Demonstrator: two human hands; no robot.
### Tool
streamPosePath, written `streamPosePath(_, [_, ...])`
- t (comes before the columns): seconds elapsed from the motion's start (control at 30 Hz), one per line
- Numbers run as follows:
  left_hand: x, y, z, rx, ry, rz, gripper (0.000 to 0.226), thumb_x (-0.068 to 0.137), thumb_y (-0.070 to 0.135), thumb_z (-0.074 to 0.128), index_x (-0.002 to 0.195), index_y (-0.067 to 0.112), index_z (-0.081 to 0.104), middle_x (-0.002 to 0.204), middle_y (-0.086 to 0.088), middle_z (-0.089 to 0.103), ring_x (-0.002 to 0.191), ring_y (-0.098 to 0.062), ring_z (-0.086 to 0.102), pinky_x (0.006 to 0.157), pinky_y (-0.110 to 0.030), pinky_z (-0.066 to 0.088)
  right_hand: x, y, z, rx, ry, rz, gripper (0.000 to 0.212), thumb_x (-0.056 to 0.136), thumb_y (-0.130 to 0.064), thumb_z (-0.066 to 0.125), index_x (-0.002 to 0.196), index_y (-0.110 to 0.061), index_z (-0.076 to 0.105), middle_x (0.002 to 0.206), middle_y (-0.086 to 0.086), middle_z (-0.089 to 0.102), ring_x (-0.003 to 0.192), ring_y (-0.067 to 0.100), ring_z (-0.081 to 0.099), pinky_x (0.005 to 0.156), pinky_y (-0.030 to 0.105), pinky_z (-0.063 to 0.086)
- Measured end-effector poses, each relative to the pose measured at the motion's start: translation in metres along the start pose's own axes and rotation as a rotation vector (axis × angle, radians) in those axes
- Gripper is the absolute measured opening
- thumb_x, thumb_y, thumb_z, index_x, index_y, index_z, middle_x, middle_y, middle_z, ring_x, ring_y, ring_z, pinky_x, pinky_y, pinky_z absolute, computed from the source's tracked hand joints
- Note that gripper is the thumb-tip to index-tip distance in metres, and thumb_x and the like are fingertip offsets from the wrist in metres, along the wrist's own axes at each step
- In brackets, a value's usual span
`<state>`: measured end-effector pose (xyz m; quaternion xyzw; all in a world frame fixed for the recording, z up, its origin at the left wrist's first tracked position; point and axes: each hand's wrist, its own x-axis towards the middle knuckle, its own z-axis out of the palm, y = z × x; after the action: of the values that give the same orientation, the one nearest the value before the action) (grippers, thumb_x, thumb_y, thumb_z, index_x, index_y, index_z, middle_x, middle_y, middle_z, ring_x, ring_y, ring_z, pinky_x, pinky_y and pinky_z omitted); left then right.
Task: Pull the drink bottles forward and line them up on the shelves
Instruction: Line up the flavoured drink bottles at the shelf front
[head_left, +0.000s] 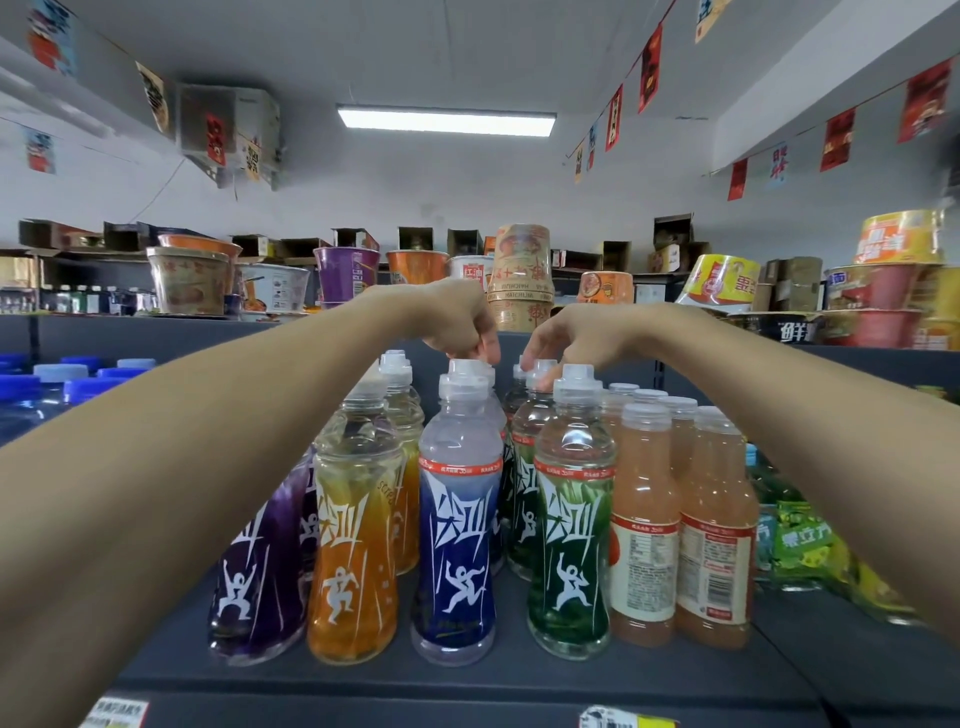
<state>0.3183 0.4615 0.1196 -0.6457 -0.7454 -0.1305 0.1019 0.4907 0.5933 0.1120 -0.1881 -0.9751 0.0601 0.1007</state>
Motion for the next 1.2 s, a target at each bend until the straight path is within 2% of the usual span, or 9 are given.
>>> streamPosePath(0.1, [-0.002, 0.005, 0.001, -0.043, -0.038, 0.018, 0.034, 0.089, -0.003, 0.058, 0.099, 0.024, 0.077, 0.083, 0.017, 0.069, 0.087, -0.002, 0.063, 0.069, -0.018, 0.046, 0.002, -0.001, 0.001, 0.0, 0.038, 0.034, 0.042, 0.08, -0.059, 0.077, 0.112, -0.033, 0.071, 0.111, -0.01, 0.066, 0.097, 0.011, 0.068, 0.071, 0.021, 0.05])
streamPosePath(0.2, [-0.005, 0.008, -0.004, -0.093, -0.121, 0.014, 0.03, 0.091, 0.002, 0.058, 0.112, 0.019, 0.073, 0.104, 0.01, 0.07, 0.098, -0.004, 0.063, 0.086, -0.024, 0.051, 0.007, -0.002, 0.002, -0.106, 0.061, 0.043, 0.042, 0.08, -0.063, 0.074, 0.105, -0.03, 0.076, 0.101, -0.015, 0.07, 0.095, 0.006, 0.066, 0.077, 0.024, 0.049])
streamPosePath(0.27, [-0.007, 0.008, -0.006, -0.086, -0.165, 0.002, 0.026, 0.092, 0.021, 0.069, 0.118, 0.02, 0.071, 0.111, 0.008, 0.069, 0.102, -0.01, 0.064, 0.089, -0.027, 0.053, 0.009, -0.003, 0.003, -0.105, 0.052, 0.031, 0.028, 0.083, -0.057, 0.075, 0.098, -0.034, 0.077, 0.099, -0.019, 0.071, 0.095, 0.004, 0.063, 0.076, 0.022, 0.046])
streamPosePath(0.47, [-0.004, -0.003, 0.004, 0.13, -0.027, 0.004, 0.027, 0.091, 0.011, 0.067, 0.116, 0.019, 0.074, 0.091, 0.017, 0.066, 0.083, -0.002, 0.061, 0.06, -0.013, 0.044, 0.012, -0.002, 0.005, -0.049, 0.047, 0.01, 0.031, 0.086, -0.05, 0.075, 0.11, -0.031, 0.076, 0.101, -0.018, 0.07, 0.096, 0.002, 0.062, 0.072, 0.019, 0.043])
streamPosePath(0.57, [-0.009, -0.003, 0.003, 0.137, -0.016, 0.032, 0.032, 0.091, 0.005, 0.059, 0.115, 0.019, 0.075, 0.098, 0.013, 0.07, 0.083, 0.0, 0.06, 0.059, -0.01, 0.044, 0.01, -0.001, 0.006, -0.035, 0.051, -0.009, 0.03, 0.087, -0.047, 0.075, 0.111, -0.03, 0.075, 0.101, -0.02, 0.07, 0.096, 0.001, 0.062, 0.074, 0.018, 0.042])
streamPosePath(0.77, [-0.011, 0.002, 0.001, 0.152, -0.033, 0.065, 0.044, 0.088, -0.003, 0.048, 0.111, 0.022, 0.077, 0.083, 0.027, 0.059, 0.067, 0.003, 0.06, 0.043, -0.002, 0.037, 0.009, 0.003, 0.007, -0.021, 0.052, -0.045, 0.029, 0.087, -0.047, 0.074, 0.113, -0.033, 0.074, 0.1, -0.023, 0.068, 0.094, -0.004, 0.061, 0.073, 0.016, 0.04])
streamPosePath(0.9, [-0.01, -0.002, 0.003, 0.136, -0.023, 0.078, 0.044, 0.089, -0.005, 0.049, 0.11, 0.022, 0.077, 0.082, 0.024, 0.061, 0.055, 0.018, 0.055, 0.041, -0.004, 0.037, 0.011, 0.004, 0.007, -0.012, 0.046, -0.041, 0.028, 0.087, -0.046, 0.075, 0.112, -0.035, 0.073, 0.102, -0.022, 0.068, 0.097, -0.001, 0.061, 0.076, 0.018, 0.042])
streamPosePath(1.1, [-0.01, -0.006, 0.006, 0.119, -0.019, 0.071, 0.035, 0.09, 0.003, 0.061, 0.11, 0.027, 0.076, 0.089, 0.02, 0.064, 0.082, -0.003, 0.062, 0.059, -0.011, 0.044, 0.011, 0.002, 0.012, 0.019, 0.076, -0.013, 0.03, 0.084, -0.045, 0.077, 0.112, -0.035, 0.075, 0.103, -0.018, 0.071, 0.099, 0.005, 0.064, 0.074, 0.021, 0.044])
streamPosePath(1.2, [-0.011, -0.005, 0.006, 0.106, -0.02, 0.06, 0.029, 0.089, 0.008, 0.067, 0.111, 0.026, 0.076, 0.092, 0.018, 0.066, 0.089, -0.007, 0.063, 0.066, -0.015, 0.046, 0.006, 0.0, 0.011, 0.065, 0.067, 0.004, 0.036, 0.084, -0.046, 0.078, 0.117, -0.035, 0.073, 0.108, -0.019, 0.068, 0.102, 0.003, 0.061, 0.084, 0.026, 0.044])
